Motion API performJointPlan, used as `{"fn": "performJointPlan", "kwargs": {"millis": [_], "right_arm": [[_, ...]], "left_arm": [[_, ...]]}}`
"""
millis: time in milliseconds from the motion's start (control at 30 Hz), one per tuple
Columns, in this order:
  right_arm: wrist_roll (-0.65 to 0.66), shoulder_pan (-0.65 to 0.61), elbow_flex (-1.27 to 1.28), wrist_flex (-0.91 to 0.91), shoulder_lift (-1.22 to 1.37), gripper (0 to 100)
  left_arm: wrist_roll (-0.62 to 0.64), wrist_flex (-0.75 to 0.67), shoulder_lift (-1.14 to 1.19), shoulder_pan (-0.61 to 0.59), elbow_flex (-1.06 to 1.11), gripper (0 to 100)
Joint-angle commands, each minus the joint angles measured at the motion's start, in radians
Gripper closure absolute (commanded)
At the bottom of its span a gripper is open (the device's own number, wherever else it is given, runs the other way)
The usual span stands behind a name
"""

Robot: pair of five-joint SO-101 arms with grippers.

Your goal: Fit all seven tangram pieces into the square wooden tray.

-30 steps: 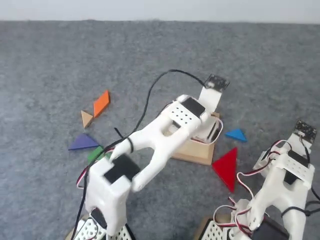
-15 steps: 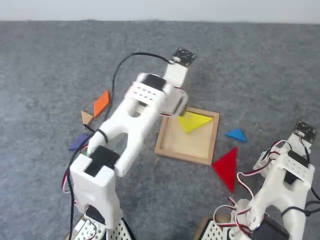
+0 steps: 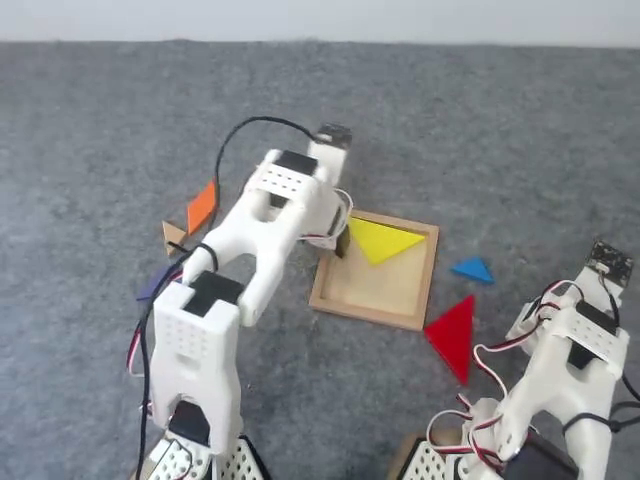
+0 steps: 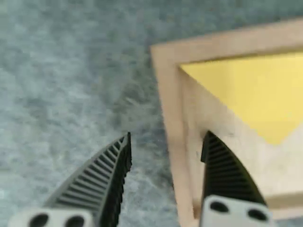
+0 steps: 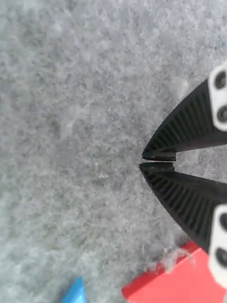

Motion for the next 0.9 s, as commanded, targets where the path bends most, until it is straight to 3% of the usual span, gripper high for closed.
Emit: {"fn": "performJointPlan", "kwargs": {"millis": [0, 133, 633, 700, 867], "right_arm": [[0.011, 0.007, -0.003, -0.016, -0.021, 98.0], [0.011, 0.007, -0.003, -0.016, -0.021, 98.0], [0.011, 0.007, -0.002, -0.015, -0.021, 98.0], [0.011, 0.007, -0.002, -0.012, -0.021, 98.0], [0.011, 0.013, -0.011, 0.021, -0.025, 98.0]], "left_arm": [[0.061, 0.009, -0.018, -0.054, -0.041, 86], [0.072, 0.009, -0.012, -0.071, -0.038, 99], [0.244, -0.046, -0.023, -0.183, -0.041, 98], [0.239, -0.02, -0.023, -0.158, -0.048, 97], [0.184, 0.124, -0.031, -0.081, -0.179, 82]]}}
